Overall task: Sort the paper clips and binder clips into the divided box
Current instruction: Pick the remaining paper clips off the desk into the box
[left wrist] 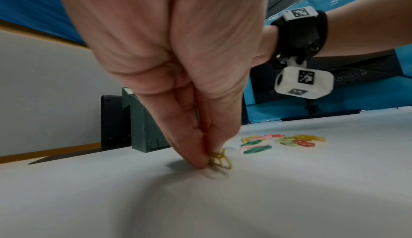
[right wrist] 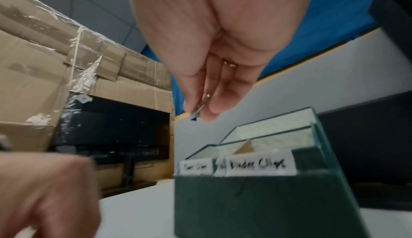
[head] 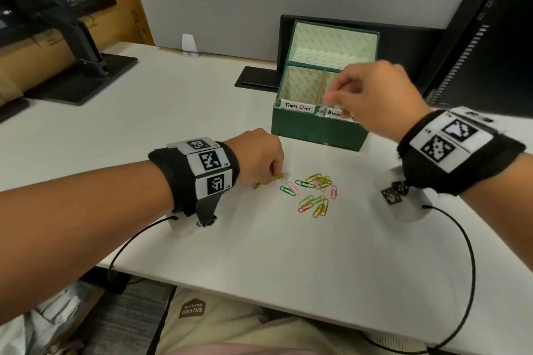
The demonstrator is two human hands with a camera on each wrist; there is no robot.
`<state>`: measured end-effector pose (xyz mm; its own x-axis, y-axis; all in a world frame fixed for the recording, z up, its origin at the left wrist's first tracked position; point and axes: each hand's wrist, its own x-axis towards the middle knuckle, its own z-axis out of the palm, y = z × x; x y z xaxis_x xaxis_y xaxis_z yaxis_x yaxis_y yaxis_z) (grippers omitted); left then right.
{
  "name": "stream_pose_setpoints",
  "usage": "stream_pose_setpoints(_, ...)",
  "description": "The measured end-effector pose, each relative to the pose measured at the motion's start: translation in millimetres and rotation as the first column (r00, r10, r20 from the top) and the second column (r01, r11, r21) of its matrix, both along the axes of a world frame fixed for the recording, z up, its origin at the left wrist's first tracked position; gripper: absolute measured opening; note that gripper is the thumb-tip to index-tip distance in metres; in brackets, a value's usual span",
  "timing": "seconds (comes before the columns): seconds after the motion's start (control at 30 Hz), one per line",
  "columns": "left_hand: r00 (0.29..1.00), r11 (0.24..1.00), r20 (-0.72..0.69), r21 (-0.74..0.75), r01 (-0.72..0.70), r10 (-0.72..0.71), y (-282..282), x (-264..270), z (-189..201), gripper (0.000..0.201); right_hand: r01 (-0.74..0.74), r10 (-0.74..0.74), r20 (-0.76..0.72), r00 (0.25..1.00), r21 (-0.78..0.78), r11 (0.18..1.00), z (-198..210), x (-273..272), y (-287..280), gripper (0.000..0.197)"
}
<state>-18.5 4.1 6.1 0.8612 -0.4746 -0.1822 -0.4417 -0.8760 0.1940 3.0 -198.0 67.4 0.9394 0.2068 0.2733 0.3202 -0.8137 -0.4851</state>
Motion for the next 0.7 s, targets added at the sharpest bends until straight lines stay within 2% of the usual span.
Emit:
stream_pose_setpoints(0.07,1.000,1.000,-0.007,-0.001,-0.013,0.013,1,1,0,0.023,0.092,-0.095,0.118,0.988,0.030,0.995,8,19,-5,0.009)
stream_pose_setpoints(0.13,1.000,1.000,-0.018,-0.010,-0.020,0.020,2,3,-2,0.024,0.148,-0.142,0.147,0.979,-0.027,0.989,5,38,-11,0.006)
stream_pose_setpoints(0.23,0.999,0.998,-0.021,-0.058,-0.034,0.033,5,5,2,0.021,0.118,-0.120,0.012,0.993,-0.295,0.948,-10,47,-19,0.013)
stream_pose_setpoints(0.27,0.999,0.995,-0.003,-0.093,-0.047,0.047,7,7,7,0.019,0.106,-0.120,-0.021,0.993,-0.336,0.936,-15,45,-21,0.017)
stream_pose_setpoints(0.33,0.994,0.975,0.047,-0.206,-0.088,0.099,9,14,22,0.017,0.124,-0.131,-0.006,0.991,-0.270,0.955,-23,36,-23,0.021)
stream_pose_setpoints(0.47,0.960,0.867,0.147,-0.478,-0.140,0.237,5,40,58,0.015,0.100,-0.084,0.168,0.982,-0.092,0.991,-37,5,-19,0.018)
stream_pose_setpoints(0.53,0.935,0.825,0.202,-0.547,-0.138,0.290,-5,59,70,0.015,0.037,-0.032,0.107,0.994,-0.046,0.998,-42,-13,-13,0.016)
stream_pose_setpoints(0.6,0.916,0.806,0.232,-0.575,-0.143,0.328,-17,78,74,0.015,-0.013,0.013,-0.021,1.000,-0.011,1.000,-45,-28,-9,0.016)
stream_pose_setpoints(0.7,0.906,0.818,0.250,-0.554,-0.157,0.343,-32,100,67,0.017,-0.040,0.040,-0.134,0.990,0.000,0.999,-48,-41,-10,0.016)
